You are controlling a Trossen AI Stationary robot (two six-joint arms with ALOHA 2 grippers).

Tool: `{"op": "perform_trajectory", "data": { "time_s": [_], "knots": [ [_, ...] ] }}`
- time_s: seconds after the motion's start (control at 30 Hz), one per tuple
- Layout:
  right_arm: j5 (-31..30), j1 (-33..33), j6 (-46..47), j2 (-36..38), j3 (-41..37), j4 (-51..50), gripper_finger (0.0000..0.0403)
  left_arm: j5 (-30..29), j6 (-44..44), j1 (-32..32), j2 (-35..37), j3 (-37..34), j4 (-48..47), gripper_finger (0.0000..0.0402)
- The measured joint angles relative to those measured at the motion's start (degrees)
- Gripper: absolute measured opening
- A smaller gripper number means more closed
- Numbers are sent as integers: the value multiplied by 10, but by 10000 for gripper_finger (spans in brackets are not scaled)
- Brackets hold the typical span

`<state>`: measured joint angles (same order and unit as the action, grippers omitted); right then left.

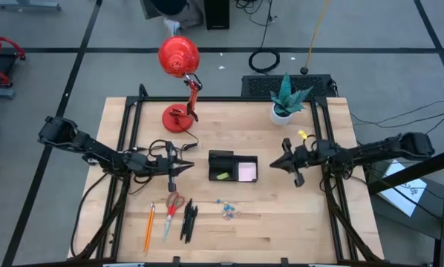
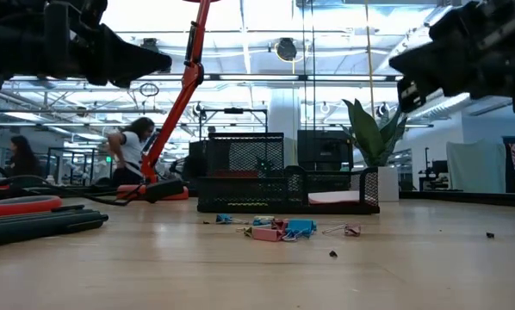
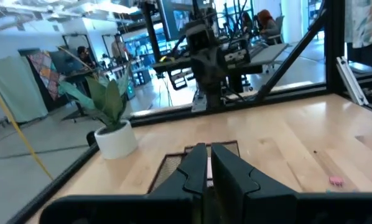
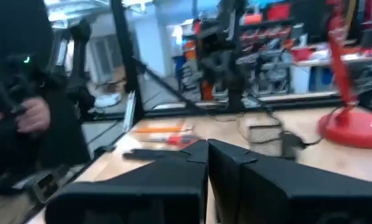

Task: Pick and place office supplies into organizer
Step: Put the orange pencil into the black desk organizer

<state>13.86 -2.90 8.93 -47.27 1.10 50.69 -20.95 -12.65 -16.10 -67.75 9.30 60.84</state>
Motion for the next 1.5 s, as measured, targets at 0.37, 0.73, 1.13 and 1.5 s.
{"op": "perform_trajectory", "data": {
  "time_s": [0.37,0.73,1.13,1.5],
  "knots": [
    [29,-26,7,7,-2,-5,0,-67,-64,-75,77,0,-54,31],
    [90,-110,33,79,-2,-20,0,-153,-62,-126,202,0,-210,31],
    [121,-137,19,110,-2,-64,0,-144,14,-125,201,0,-251,31],
    [120,-135,8,109,-3,-64,0,-146,138,-190,168,38,-320,31]
  ]
}}
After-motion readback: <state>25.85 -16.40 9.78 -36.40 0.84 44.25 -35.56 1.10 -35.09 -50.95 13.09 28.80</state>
